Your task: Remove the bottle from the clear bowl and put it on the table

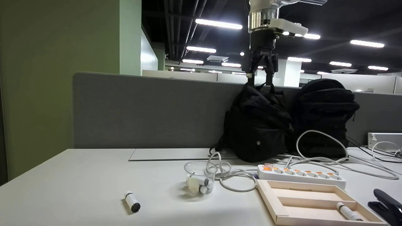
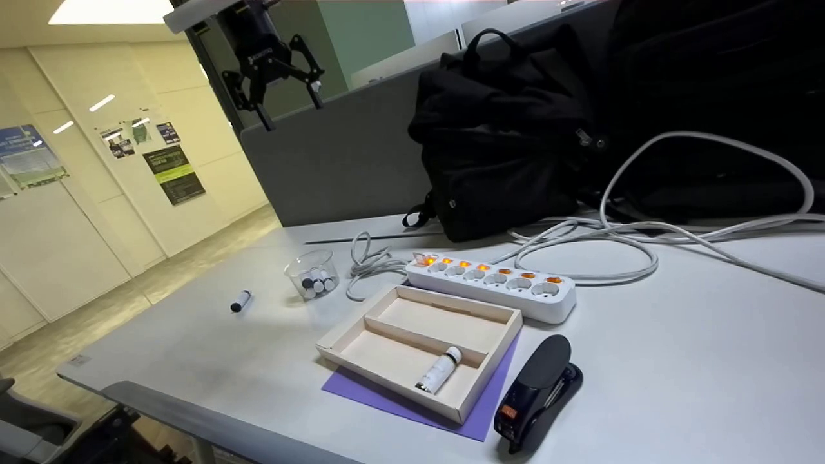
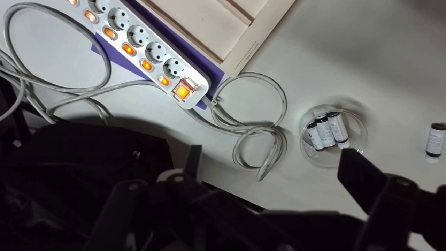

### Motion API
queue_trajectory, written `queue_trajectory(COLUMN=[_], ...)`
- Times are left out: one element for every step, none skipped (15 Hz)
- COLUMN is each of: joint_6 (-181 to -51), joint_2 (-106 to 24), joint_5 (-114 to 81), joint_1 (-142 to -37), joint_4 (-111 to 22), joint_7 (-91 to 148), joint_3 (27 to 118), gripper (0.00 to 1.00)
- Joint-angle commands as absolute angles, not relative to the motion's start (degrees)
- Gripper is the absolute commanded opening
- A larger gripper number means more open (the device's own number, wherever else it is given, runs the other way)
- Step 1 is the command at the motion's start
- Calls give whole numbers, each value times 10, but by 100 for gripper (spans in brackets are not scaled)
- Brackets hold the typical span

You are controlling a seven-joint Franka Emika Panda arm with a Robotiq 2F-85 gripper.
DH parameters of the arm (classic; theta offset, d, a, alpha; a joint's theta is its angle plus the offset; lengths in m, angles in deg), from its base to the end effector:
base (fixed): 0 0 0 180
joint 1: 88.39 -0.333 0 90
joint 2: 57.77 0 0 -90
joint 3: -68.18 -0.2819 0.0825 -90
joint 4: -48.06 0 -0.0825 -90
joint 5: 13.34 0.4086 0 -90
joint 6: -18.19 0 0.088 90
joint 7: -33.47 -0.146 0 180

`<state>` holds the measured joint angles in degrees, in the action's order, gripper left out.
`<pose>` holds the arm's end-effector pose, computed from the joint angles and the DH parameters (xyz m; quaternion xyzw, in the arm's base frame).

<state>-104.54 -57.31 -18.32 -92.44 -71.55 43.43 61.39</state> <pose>0.5655 0.1016 0.3394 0.9783 0.2026 0.0235 0.0364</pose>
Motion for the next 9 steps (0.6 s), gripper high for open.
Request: queue_trajectory(joint_6=[-1045,-1048,-1052,-1047,-1043,-1041,-1088,-1096,-1115], joint_2=[-572,-571,-569,-567,-566,-565,-456,-449,-425], joint_5=[-189,-191,-186,-180,-158,-146,-157,-159,-156], joint_1=[-930,-929,-929,-929,-928,-928,-933,-934,-933], joint_4=[-715,-715,-715,-713,-712,-712,-654,-656,-650], joint_7=[446,457,483,507,540,558,554,563,571], joint_3=[619,619,619,619,618,618,614,613,611], gripper=[100,100,100,100,100,100,100,100,100])
